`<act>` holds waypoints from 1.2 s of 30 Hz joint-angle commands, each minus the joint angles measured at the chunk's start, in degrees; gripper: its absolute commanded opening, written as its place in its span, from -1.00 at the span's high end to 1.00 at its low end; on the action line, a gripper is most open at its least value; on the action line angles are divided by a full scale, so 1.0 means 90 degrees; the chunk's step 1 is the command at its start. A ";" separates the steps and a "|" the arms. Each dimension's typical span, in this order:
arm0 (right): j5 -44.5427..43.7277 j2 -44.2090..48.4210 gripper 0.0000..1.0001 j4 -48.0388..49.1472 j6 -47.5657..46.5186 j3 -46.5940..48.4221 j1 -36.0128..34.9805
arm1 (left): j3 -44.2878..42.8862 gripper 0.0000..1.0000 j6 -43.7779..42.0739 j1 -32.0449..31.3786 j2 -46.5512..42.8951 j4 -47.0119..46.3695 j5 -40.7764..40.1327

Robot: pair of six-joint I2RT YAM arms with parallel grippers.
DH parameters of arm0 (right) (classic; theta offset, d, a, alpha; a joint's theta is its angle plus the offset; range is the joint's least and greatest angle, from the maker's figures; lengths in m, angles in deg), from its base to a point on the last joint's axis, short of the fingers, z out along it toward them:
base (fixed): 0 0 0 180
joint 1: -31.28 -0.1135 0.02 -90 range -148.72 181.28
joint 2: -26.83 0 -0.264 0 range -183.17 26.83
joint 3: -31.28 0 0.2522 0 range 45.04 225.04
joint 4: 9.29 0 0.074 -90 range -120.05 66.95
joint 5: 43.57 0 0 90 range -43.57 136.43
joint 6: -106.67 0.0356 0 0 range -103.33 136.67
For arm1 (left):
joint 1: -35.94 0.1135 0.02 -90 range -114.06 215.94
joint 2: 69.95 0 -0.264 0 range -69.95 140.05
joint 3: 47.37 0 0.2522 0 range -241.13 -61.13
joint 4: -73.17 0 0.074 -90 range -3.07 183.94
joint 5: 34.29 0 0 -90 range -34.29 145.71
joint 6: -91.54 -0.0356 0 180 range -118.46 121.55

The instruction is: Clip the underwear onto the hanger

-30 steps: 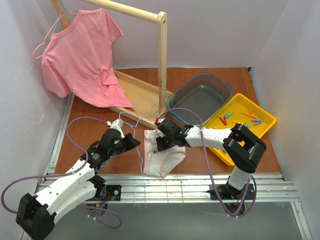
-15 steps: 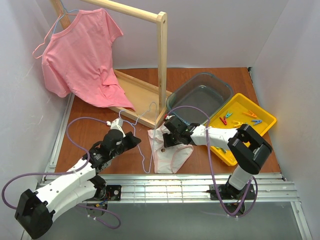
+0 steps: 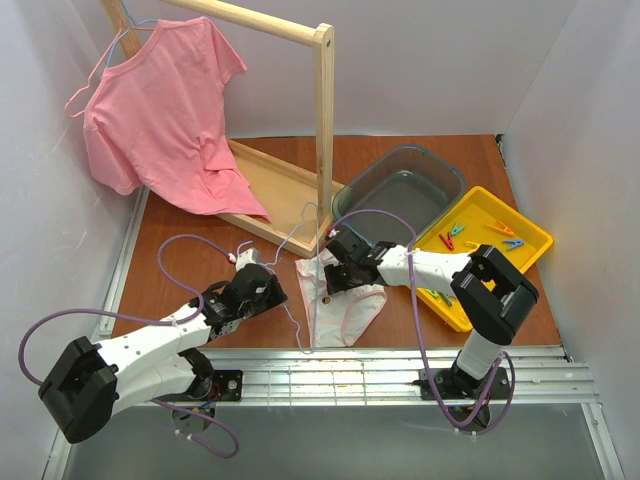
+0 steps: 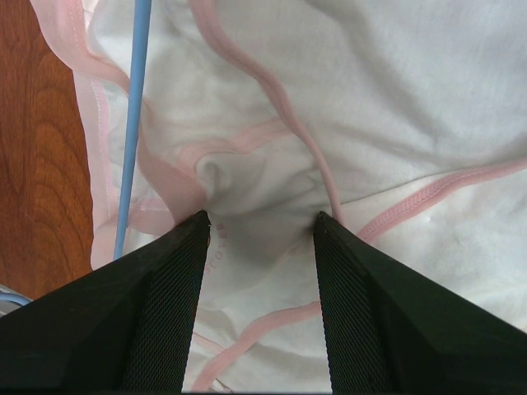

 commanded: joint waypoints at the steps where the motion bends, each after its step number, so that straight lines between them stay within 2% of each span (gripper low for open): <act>1: 0.0017 -0.0037 0.07 -0.0381 -0.0003 0.0002 0.0015 | 0.0017 1.00 0.0044 -0.0069 -0.0065 0.0378 -0.0113; 4: 0.0046 -0.0007 0.07 -0.0390 -0.0023 0.0022 0.0015 | -0.0003 0.99 0.0151 -0.0069 -0.0085 0.0700 -0.0103; 5: 0.0036 0.0012 0.06 -0.0400 -0.0033 0.0051 0.0015 | 0.0016 0.92 0.0170 -0.0079 -0.0114 0.0817 -0.0074; 6: 0.0046 0.0012 0.05 -0.0400 -0.0042 0.0071 0.0025 | 0.0026 0.70 0.0171 -0.0079 -0.0240 0.0856 -0.0054; 9: 0.0065 0.0080 0.03 -0.0410 -0.0091 0.0158 0.0015 | 0.0017 0.30 0.0200 -0.0098 -0.0610 0.1071 -0.0083; 11: 0.0075 0.0100 0.00 -0.0400 -0.0111 0.0198 0.0025 | -0.0051 0.14 0.0229 -0.0098 -0.0807 0.1304 -0.0220; 12: 0.0075 0.0139 -0.02 -0.0400 -0.0140 0.0227 0.0025 | -0.0129 0.00 0.0249 -0.0098 -0.0875 0.1345 -0.0249; 13: 0.0075 0.0149 -0.02 -0.0400 -0.0150 0.0237 0.0015 | -0.0169 -0.36 0.0200 -0.0098 -0.0963 0.1364 -0.0269; 16: 0.0065 0.0237 -0.04 -0.0400 -0.0189 0.0276 0.0025 | -0.0442 -0.43 0.0219 -0.0098 -0.0983 0.1608 -0.0454; 19: 0.0017 0.0334 -0.05 -0.0420 -0.0209 0.0305 0.0015 | -0.0881 -0.48 0.0316 -0.0098 -0.0925 0.2289 -0.0863; 23: -0.0061 0.0558 -0.15 -0.0507 -0.0247 0.0334 0.0015 | -0.1438 -0.85 0.0260 -0.0098 -0.0915 0.2742 -0.1284; 32: -0.0140 0.1329 -0.26 -0.0508 -0.0530 0.0666 0.0015 | -0.2170 -0.93 -0.0288 -0.0108 -0.0534 0.2683 -0.1402; 36: -0.0810 0.1964 -0.29 -0.0915 -0.0599 0.0832 0.0064 | -0.2609 -0.97 -0.0775 -0.0098 -0.0476 0.2644 -0.1421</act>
